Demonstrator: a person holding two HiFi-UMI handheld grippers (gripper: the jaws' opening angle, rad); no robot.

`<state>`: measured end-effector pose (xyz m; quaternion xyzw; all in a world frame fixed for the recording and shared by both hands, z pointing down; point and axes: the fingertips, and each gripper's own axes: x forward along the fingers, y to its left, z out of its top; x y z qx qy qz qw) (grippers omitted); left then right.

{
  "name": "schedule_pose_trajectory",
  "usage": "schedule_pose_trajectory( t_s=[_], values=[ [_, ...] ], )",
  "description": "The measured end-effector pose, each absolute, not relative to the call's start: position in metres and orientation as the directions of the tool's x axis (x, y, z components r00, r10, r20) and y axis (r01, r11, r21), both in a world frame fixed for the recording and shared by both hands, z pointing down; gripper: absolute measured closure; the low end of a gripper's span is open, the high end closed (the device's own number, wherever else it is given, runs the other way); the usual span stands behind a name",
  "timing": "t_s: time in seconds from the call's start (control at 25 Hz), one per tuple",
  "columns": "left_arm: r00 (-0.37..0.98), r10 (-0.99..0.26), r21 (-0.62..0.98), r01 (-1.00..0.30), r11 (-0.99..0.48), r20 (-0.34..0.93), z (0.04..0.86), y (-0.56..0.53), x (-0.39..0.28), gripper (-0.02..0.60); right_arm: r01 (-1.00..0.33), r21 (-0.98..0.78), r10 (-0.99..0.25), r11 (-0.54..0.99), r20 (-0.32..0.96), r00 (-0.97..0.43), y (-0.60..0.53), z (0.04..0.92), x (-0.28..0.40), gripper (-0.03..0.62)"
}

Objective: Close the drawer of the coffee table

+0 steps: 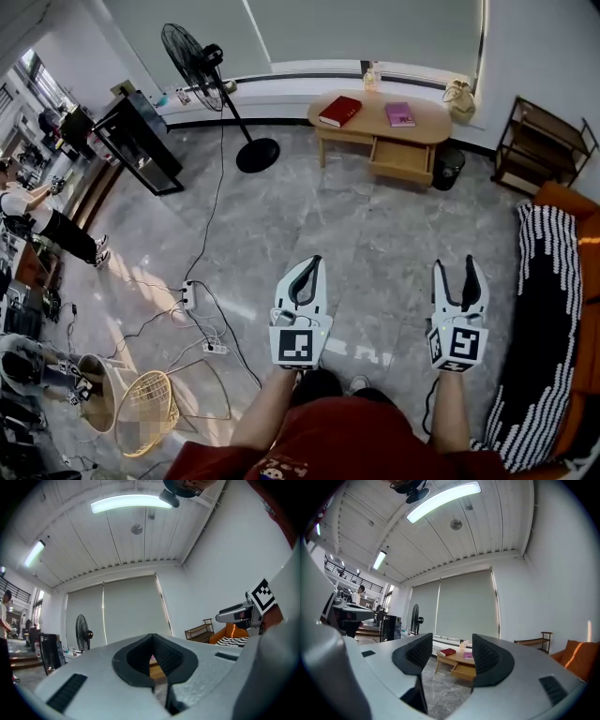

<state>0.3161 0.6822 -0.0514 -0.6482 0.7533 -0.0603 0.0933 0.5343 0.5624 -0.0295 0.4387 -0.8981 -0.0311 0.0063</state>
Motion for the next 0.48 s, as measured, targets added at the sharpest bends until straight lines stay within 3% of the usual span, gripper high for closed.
schedule_pose_trajectory(
  t_s=[0.48],
  values=[
    [-0.152,-0.987,-0.197,-0.967,0.161,-0.060,-0.031,0.628,0.228,0.577,-0.795,0.087,-0.799,0.600,0.027,-0.600,0.511,-0.012,0.458,0.350]
  ],
)
